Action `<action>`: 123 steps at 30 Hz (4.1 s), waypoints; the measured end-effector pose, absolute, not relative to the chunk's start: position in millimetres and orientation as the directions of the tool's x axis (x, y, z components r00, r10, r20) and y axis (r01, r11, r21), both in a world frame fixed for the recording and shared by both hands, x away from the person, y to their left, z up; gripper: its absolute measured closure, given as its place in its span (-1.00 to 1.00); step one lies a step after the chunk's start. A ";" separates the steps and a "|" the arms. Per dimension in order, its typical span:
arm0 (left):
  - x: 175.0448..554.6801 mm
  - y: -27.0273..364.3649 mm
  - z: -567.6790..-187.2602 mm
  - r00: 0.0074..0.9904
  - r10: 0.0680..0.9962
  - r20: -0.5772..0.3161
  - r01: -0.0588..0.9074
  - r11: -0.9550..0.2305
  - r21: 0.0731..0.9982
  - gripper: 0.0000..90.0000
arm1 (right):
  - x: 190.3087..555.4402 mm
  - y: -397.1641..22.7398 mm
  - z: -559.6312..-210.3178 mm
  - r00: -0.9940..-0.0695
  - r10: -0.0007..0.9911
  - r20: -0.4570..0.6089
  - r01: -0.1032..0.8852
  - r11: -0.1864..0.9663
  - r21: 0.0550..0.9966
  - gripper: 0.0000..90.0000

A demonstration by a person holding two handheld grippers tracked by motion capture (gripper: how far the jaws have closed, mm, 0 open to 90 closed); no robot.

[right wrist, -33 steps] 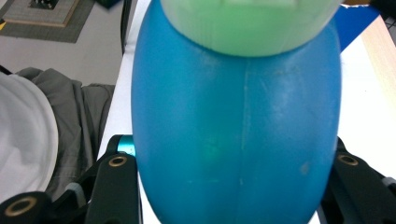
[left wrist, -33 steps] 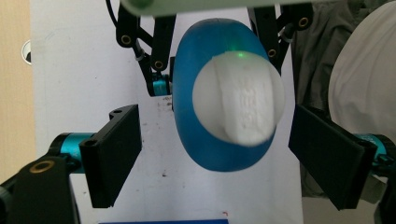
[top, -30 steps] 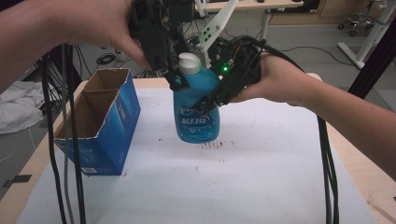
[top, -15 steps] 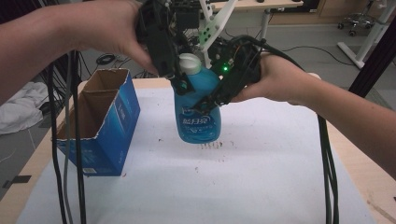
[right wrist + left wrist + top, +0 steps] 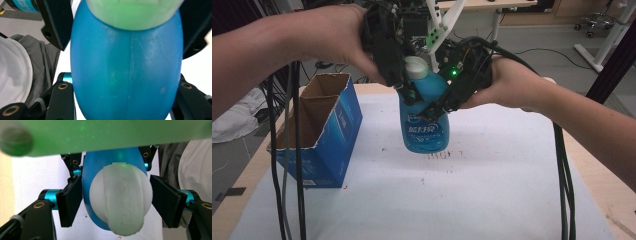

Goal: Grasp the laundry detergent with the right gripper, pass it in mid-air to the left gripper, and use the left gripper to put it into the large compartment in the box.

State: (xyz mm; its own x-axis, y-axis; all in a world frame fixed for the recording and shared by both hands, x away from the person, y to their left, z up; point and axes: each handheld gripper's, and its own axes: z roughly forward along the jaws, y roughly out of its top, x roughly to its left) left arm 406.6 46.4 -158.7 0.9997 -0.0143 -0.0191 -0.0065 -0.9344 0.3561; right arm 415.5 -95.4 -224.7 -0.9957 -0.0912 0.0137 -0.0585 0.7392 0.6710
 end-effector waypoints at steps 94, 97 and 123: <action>409.9 86.1 -161.2 0.976 0.215 -0.029 0.211 -0.912 0.352 -0.15 | 445.1 -152.0 -244.1 -0.976 0.192 0.100 0.214 0.785 0.581 -0.71; 410.3 97.1 -156.1 0.966 0.259 -0.011 0.247 -0.904 0.349 -0.15 | 449.6 -167.9 -244.3 -0.964 0.250 0.095 0.259 0.782 0.568 -0.71; 392.4 199.6 -107.4 0.813 0.582 0.002 0.534 -0.746 0.398 -0.15 | 466.3 -266.6 -256.5 -0.859 0.510 0.036 0.474 0.769 0.430 -0.71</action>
State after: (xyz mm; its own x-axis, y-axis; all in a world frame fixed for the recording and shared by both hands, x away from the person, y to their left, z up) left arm 392.4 199.6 -107.4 0.8129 0.5824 0.0024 0.5335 -0.7463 0.3980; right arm 466.3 -266.6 -256.5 -0.8595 0.5099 0.0358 0.4739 0.7687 0.4296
